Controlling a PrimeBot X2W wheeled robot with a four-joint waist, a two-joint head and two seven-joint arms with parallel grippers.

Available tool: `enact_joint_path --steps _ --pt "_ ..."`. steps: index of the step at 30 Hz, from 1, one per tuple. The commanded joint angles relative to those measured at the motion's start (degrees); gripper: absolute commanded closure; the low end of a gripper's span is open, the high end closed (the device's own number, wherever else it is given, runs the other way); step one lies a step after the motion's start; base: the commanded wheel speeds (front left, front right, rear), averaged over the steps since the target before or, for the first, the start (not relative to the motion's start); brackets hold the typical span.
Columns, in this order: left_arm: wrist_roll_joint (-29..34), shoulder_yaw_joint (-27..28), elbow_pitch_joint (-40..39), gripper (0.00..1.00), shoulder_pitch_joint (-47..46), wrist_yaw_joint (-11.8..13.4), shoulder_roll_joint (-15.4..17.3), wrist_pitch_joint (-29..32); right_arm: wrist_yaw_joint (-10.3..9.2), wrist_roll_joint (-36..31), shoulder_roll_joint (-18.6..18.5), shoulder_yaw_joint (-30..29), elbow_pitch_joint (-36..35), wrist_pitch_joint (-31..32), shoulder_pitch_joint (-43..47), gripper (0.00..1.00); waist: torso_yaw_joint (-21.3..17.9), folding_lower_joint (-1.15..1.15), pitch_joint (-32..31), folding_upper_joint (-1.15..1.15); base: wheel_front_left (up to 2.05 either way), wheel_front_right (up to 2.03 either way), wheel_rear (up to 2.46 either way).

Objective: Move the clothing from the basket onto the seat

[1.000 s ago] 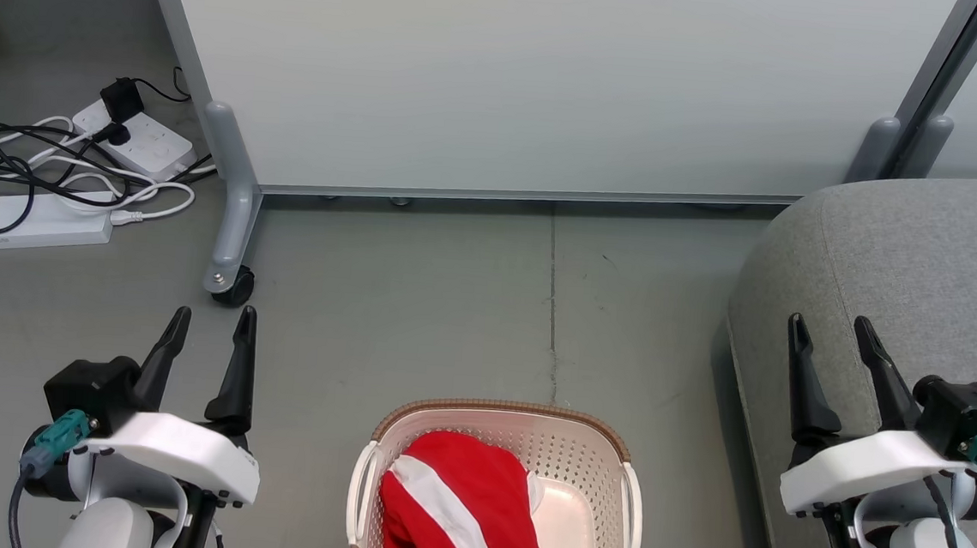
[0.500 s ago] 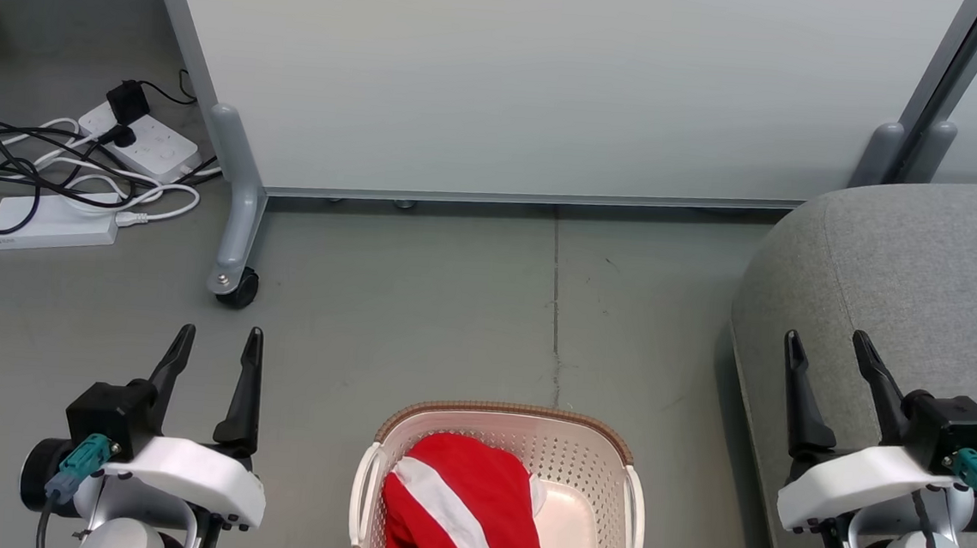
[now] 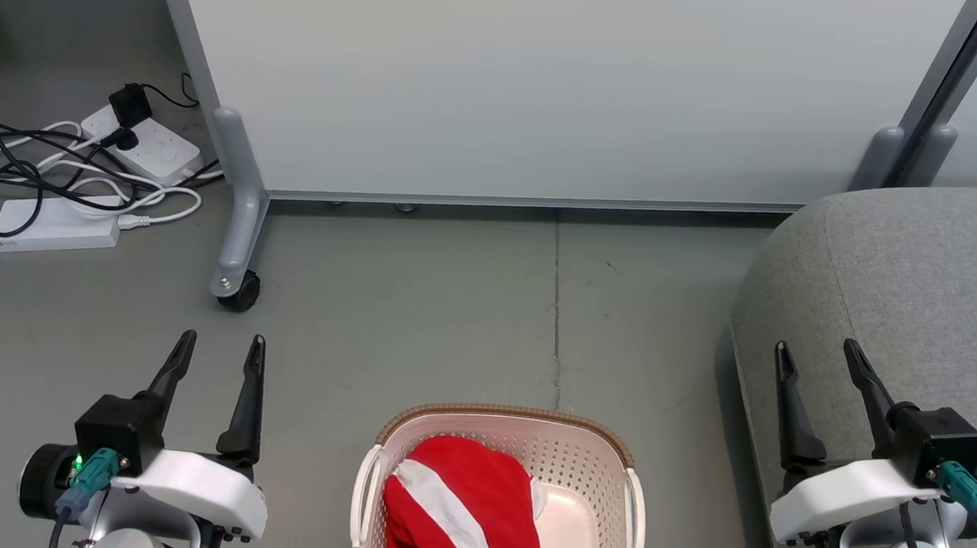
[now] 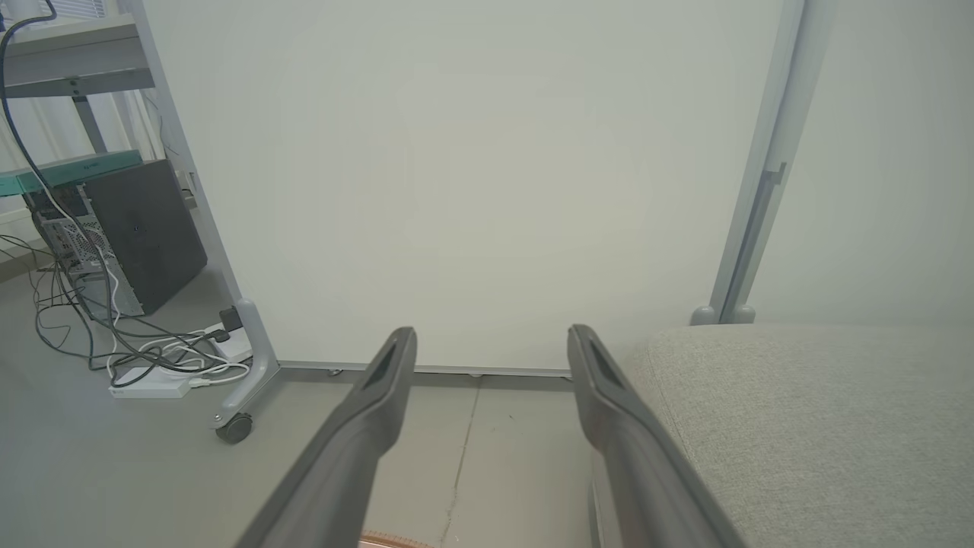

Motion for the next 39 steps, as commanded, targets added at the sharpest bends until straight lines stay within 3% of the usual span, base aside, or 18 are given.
enact_joint_path --steps 1,10,34,39 --pt "0.9 -0.1 -0.4 0.0 0.6 0.3 0.4 -0.4 0.12 -0.8 -0.1 -0.2 -0.3 -0.6 0.4 0.0 0.0 0.0 0.0 0.0 0.0 0.0 0.0" --pt "3.1 -0.7 -1.0 0.0 1.3 0.8 0.7 -1.1 0.13 -2.6 0.0 -0.1 -0.5 -1.5 1.2 0.0 0.1 0.0 -0.3 0.0 0.0 0.0 0.0" --pt "1.2 -1.6 -0.3 0.0 0.4 1.5 0.8 -0.9 0.13 1.1 0.1 -0.1 0.2 -2.0 1.4 0.0 -0.9 0.0 -0.2 0.0 0.0 0.0 0.0" --pt "2.3 -4.2 -1.1 0.0 -4.1 0.2 0.2 -0.3 0.13 1.5 0.1 0.5 -1.0 -1.3 0.0 0.0 -1.5 0.0 1.4 0.0 0.0 0.0 0.0"
